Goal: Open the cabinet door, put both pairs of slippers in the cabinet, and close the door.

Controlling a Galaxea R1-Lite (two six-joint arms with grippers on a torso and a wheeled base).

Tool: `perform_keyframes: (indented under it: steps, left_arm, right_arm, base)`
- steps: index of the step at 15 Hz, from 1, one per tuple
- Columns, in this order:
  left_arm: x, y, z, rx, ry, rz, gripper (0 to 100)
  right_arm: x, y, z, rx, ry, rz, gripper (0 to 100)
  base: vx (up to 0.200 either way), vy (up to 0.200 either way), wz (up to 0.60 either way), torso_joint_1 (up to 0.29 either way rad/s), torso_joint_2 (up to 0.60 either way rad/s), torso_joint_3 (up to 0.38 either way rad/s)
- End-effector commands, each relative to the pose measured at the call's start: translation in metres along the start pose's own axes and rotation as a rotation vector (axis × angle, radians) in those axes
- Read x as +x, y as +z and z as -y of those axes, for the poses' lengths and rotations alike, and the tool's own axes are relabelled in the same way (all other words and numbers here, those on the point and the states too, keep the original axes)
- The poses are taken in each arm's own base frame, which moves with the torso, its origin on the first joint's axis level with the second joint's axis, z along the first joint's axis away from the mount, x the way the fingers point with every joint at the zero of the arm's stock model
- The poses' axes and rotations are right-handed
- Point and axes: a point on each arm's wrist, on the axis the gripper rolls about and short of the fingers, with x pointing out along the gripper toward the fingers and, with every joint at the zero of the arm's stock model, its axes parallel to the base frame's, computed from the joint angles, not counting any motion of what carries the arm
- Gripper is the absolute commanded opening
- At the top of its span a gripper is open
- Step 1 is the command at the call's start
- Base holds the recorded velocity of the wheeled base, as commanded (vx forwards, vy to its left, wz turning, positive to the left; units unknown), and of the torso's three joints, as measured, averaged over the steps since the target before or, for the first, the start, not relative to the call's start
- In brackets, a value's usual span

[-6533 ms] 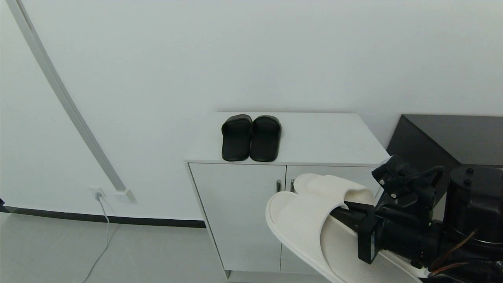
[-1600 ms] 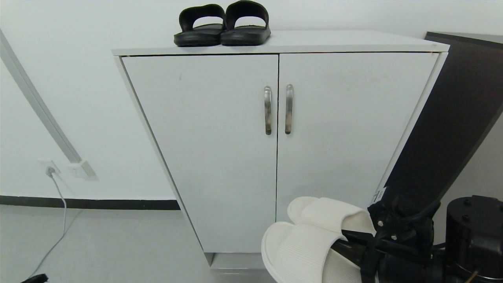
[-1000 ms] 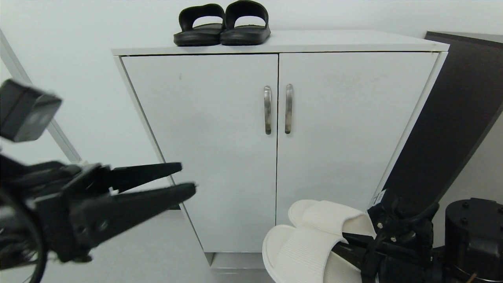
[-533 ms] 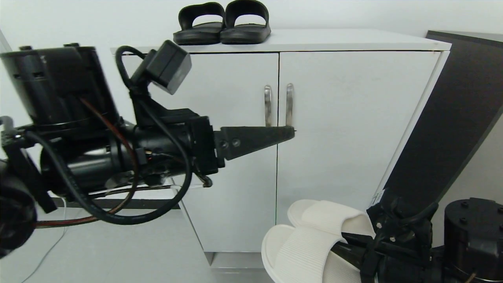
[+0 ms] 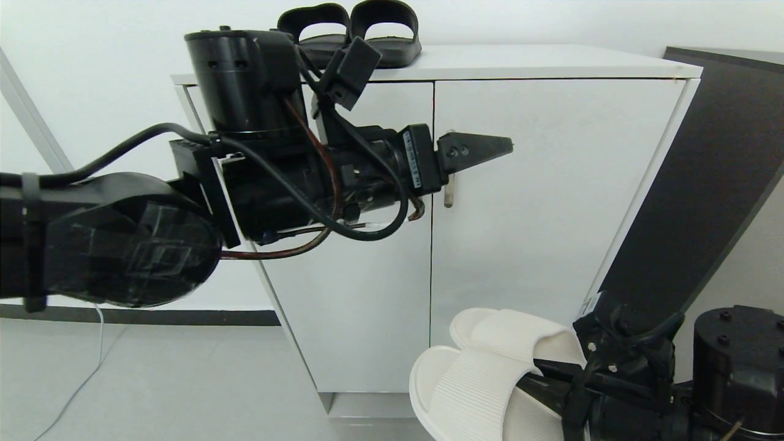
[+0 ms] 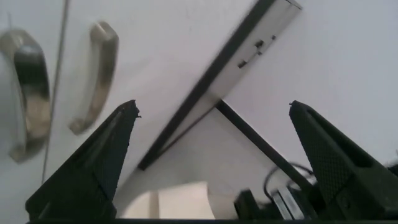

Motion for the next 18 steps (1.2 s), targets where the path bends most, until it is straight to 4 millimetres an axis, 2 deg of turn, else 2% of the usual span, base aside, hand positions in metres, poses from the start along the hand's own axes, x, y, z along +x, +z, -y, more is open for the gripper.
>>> perform_keyframes:
  steps: [1, 3, 7, 11, 18]
  left_arm:
    - [0.021, -0.006, -0.005, 0.001, 0.028, 0.001, 100]
    - [0.02, -0.004, -0.005, 0.006, 0.065, 0.025, 100]
    - [0.007, 0.004, 0.0, 0.008, 0.073, 0.033, 100]
    - [0.003, 0.006, -0.011, 0.004, 0.112, 0.032, 100]
    - [0.023, -0.001, -0.028, -0.004, 0.166, 0.029, 100]
  right_arm:
    - [0.0, 0.0, 0.0, 0.0, 0.0, 0.0, 0]
    - [0.0, -0.001, 0.0, 0.0, 0.0, -0.002, 0]
    - [0.0, 0.0, 0.0, 0.001, -0.001, -0.002, 0]
    - [0.0, 0.0, 0.0, 0.001, -0.001, -0.002, 0]
    - [0.001, -0.002, 0.001, 0.001, -0.002, -0.009, 0]
  base:
    - [0.0, 0.0, 0.0, 0.0, 0.0, 0.0]
    - [0.0, 0.0, 0.0, 0.0, 0.0, 0.0]
    - [0.0, 0.0, 0.0, 0.0, 0.0, 0.0]
    - [0.0, 0.0, 0.0, 0.0, 0.0, 0.0]
    - [0.0, 0.0, 0.0, 0.0, 0.0, 0.0]
